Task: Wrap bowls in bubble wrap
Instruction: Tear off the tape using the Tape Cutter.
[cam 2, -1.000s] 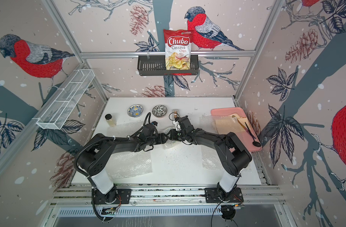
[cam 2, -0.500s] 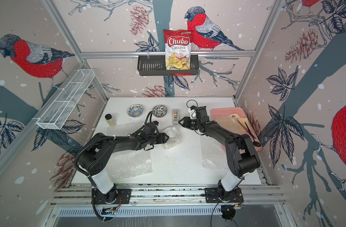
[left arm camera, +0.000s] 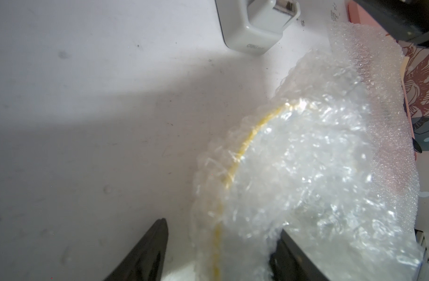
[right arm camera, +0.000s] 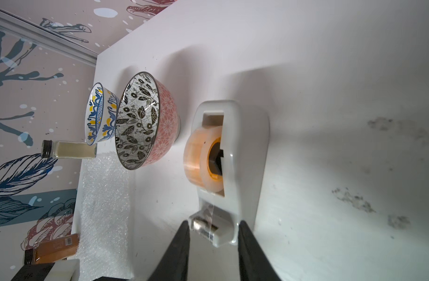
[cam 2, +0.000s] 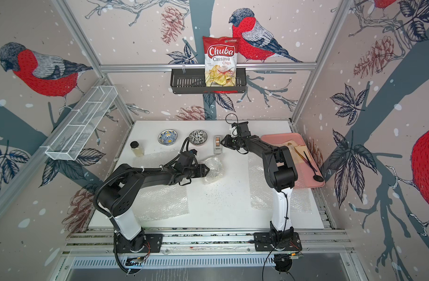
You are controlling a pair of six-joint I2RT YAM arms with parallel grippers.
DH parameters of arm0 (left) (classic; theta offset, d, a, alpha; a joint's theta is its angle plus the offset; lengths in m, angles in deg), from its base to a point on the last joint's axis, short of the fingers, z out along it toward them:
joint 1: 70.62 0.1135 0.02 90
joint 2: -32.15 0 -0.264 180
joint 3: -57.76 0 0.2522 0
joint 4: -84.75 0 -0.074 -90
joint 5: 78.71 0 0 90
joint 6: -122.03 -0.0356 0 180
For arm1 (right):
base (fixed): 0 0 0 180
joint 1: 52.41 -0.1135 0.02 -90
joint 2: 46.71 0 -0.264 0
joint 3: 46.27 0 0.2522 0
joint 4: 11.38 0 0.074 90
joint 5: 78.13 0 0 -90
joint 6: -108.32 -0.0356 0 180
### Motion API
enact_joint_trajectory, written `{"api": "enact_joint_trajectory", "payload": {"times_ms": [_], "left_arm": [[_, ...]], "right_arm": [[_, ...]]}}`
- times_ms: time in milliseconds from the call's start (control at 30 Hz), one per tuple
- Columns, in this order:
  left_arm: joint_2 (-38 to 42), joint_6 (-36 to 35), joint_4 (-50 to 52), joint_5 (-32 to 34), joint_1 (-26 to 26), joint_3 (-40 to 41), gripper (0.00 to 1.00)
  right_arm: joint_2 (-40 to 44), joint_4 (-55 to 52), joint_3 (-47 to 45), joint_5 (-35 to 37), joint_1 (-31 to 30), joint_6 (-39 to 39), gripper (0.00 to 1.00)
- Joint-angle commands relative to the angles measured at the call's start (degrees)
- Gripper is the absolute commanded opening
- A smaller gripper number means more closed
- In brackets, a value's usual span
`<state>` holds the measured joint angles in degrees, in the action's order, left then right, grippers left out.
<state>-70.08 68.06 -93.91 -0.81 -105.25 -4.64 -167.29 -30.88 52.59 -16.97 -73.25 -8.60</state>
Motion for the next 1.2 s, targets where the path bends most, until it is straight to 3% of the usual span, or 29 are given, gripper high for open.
{"api": "enact_joint_trajectory", "payload": {"times_ms": [0,233,333,400,467,600,1167], "left_arm": [[0.1,0.0,7.1,1.4,0.0,0.4,0.66],[-0.6,0.0,6.1,0.3,0.0,-0.1,0.64],[-1.7,0.1,5.4,-1.0,-0.1,-0.9,0.56],[-2.3,0.0,5.3,-1.4,-0.1,-1.3,0.49],[-3.0,-0.1,5.5,-1.6,-0.1,-2.0,0.32],[-2.9,-0.3,6.2,-1.4,-0.1,-2.5,0.18],[8.2,-1.6,20.6,8.2,3.6,2.8,0.19]], "right_arm": [[-1.9,-1.7,1.8,-2.6,-0.4,0.7,0.34],[-3.3,-2.6,2.3,-3.2,-1.4,1.0,0.34],[-2.6,-2.6,1.7,-2.8,-1.3,1.1,0.34],[-1.9,-2.6,1.1,-2.4,-1.2,1.1,0.35],[-1.0,-2.6,0.6,-2.3,-1.1,1.3,0.35],[0.1,-3.0,0.0,-2.2,-1.1,1.9,0.35],[-3.5,-3.9,3.6,-3.6,-1.6,1.4,0.35]]}}
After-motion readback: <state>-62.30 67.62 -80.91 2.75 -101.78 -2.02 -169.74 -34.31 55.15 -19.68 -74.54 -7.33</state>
